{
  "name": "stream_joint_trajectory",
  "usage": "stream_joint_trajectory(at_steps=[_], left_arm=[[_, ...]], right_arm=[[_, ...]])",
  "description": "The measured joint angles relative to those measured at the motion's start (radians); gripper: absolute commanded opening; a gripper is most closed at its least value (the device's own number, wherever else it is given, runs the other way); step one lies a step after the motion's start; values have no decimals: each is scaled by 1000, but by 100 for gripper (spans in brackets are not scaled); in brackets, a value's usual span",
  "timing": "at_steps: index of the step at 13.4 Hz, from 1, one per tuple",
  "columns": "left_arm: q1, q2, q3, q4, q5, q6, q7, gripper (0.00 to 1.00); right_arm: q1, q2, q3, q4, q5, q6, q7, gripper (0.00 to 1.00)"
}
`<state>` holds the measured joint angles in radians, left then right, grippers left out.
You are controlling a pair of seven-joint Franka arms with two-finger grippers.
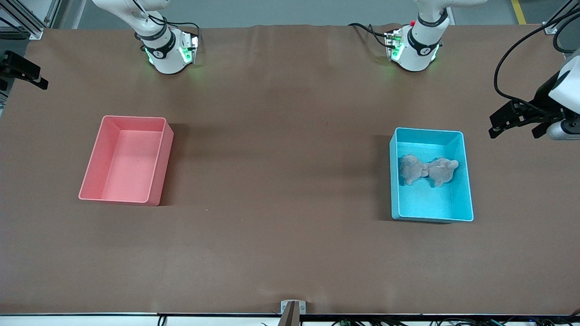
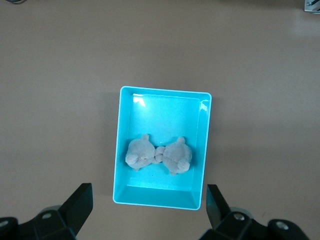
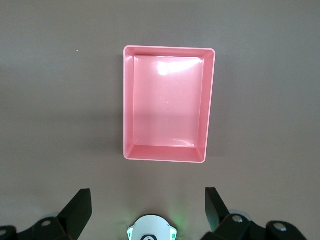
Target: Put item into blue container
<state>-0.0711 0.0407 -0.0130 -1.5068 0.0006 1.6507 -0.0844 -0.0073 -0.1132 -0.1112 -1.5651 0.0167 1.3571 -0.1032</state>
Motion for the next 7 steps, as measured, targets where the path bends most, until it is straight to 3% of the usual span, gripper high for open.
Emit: stream_joint_trajectory(at_steps=[3, 7], left_arm=[[69, 0, -61, 0, 0, 0, 0, 100], [78, 0, -78, 1, 0, 0, 0, 100]], right_arm=[[0, 0, 2, 0, 0, -3, 15, 100], [0, 0, 2, 0, 0, -2, 15, 100]])
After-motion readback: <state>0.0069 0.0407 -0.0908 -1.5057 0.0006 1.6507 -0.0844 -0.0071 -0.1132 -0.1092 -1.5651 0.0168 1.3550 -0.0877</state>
